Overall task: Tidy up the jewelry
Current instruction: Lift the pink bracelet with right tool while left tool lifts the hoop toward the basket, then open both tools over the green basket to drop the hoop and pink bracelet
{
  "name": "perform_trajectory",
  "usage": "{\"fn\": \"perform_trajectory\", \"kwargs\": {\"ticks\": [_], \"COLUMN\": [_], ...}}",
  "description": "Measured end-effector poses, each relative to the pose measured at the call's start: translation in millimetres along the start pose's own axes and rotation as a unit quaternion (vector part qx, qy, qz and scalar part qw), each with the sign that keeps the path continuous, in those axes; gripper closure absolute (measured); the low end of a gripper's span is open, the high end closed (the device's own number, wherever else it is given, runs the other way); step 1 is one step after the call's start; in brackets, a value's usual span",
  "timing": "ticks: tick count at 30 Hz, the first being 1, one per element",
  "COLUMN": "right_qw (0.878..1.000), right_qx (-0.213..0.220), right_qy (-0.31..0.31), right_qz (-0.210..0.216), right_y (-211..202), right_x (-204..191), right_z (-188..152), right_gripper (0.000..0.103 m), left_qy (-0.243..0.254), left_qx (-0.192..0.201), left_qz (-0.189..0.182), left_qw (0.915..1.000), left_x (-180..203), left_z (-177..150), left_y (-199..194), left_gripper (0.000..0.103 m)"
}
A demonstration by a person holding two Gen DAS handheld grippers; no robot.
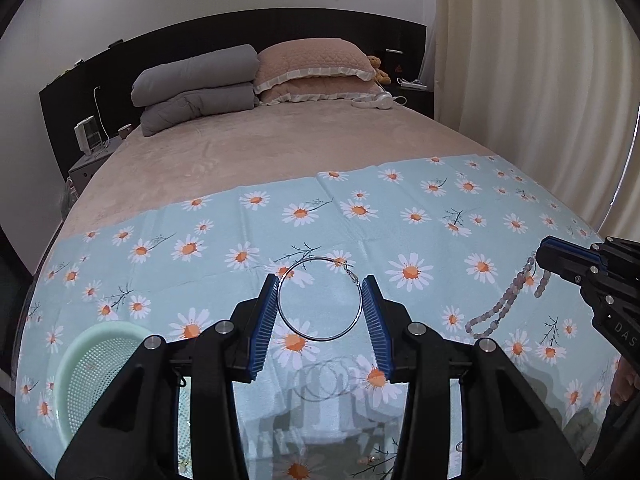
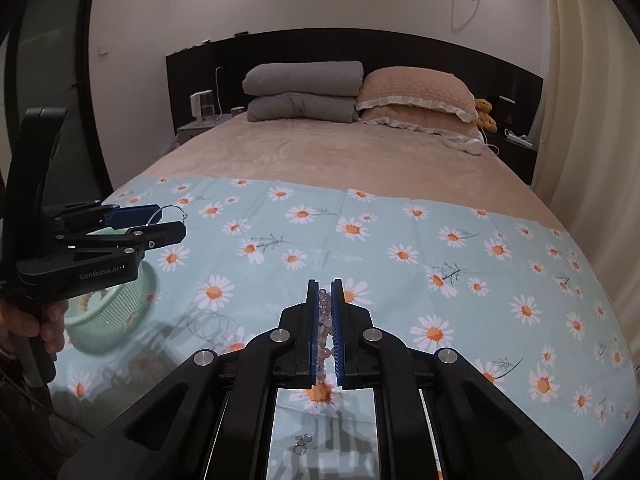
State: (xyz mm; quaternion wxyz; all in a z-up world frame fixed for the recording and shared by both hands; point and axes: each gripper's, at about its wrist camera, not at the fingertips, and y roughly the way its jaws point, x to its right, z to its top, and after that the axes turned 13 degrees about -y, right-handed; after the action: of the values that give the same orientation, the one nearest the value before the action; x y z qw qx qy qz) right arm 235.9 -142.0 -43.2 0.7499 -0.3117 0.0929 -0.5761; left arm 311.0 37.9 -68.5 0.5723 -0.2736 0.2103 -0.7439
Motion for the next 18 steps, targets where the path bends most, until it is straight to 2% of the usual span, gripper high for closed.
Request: {"fn": "perform_trajectory", "kwargs": {"ticks": [4, 10, 18], "right_qw": [1.000, 0.997, 0.989], "right_qx": [0.015, 0.037, 0.045], "right_qy": [-0.019, -0.054, -0.091], "right_qz": [0.010, 0.037, 0.110], "right_y": [-12.4, -21.6, -4.2], "right_x": [-21.9, -69.9, -149.7], "right_z": [23.3, 59.4, 97.7], "right_gripper": [0.097, 0.097, 0.097], "left_qy": [-0.008, -0.031, -0.065], "left_qx": [0.013, 0.026, 0.023], "left_qz": [0.013, 0.045, 0.091], "left_qw": [0.9998, 0.9982, 0.9935], "left_x": [-19.5, -69.8, -149.2], "left_z": [4.5, 2.9, -15.4], "left_y": [-28.1, -66.4, -96.1], "left_gripper": [0.060, 0.060, 0.060]}}
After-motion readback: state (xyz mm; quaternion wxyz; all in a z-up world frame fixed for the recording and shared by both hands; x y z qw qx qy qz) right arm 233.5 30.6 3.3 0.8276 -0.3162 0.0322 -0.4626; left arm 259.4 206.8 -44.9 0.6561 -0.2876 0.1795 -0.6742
